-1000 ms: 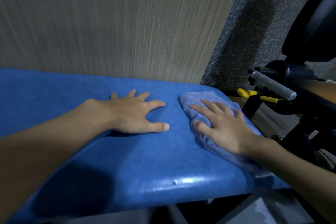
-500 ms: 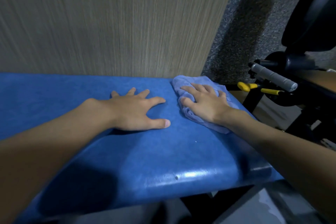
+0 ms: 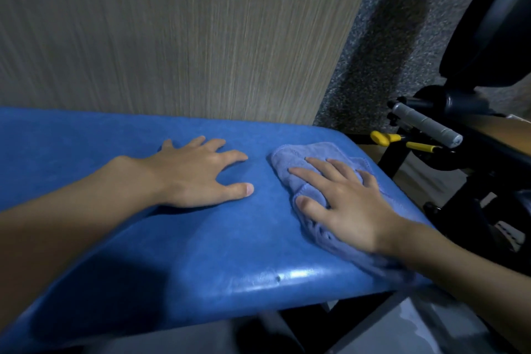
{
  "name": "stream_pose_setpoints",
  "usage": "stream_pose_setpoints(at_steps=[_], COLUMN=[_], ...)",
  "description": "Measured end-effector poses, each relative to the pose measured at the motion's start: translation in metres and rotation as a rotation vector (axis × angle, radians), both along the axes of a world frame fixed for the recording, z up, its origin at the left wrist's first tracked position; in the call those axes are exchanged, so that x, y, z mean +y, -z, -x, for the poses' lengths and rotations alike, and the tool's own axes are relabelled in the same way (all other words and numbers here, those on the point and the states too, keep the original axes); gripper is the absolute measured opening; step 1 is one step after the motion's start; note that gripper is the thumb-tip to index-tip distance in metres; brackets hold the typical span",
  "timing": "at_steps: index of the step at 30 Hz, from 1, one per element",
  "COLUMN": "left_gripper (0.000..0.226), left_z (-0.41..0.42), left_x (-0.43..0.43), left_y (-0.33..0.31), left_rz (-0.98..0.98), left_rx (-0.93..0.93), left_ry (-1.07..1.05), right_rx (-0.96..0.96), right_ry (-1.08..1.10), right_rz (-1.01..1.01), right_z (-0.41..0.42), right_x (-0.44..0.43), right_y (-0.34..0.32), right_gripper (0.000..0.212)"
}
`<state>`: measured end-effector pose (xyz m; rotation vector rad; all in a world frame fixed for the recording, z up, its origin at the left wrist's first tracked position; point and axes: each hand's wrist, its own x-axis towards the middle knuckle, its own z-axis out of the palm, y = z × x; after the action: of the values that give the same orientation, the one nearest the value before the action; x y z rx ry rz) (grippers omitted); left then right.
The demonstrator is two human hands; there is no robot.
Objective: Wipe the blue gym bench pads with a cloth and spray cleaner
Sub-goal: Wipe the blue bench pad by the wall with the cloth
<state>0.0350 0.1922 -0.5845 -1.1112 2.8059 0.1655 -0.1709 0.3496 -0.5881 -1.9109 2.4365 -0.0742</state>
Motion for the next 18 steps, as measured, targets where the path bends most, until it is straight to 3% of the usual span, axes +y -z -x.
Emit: stream_pose_setpoints(at_steps=[3,9,18], left_gripper=[0.084,0.077,0.078], left_z=[0.0,0.001,0.0], left_x=[0.0,-0.001,0.002], left_y=[0.003,0.005,0.001], left_rz=[-0.007,-0.004,-0.032], left_rx=[-0.026,-0.025,-0.017], left_ry=[0.007,0.012,0.002], right_rx=[0.015,-0.019,-0.018], right_ry=[0.024,0.121,0.048], right_rz=[0.033,0.025,0.049], right_z=[0.017,0.036,0.013], right_x=[-0.054,-0.151,-0.08], right_y=[0.003,0.002,0.007], right_gripper=[0.053,0.05,0.049])
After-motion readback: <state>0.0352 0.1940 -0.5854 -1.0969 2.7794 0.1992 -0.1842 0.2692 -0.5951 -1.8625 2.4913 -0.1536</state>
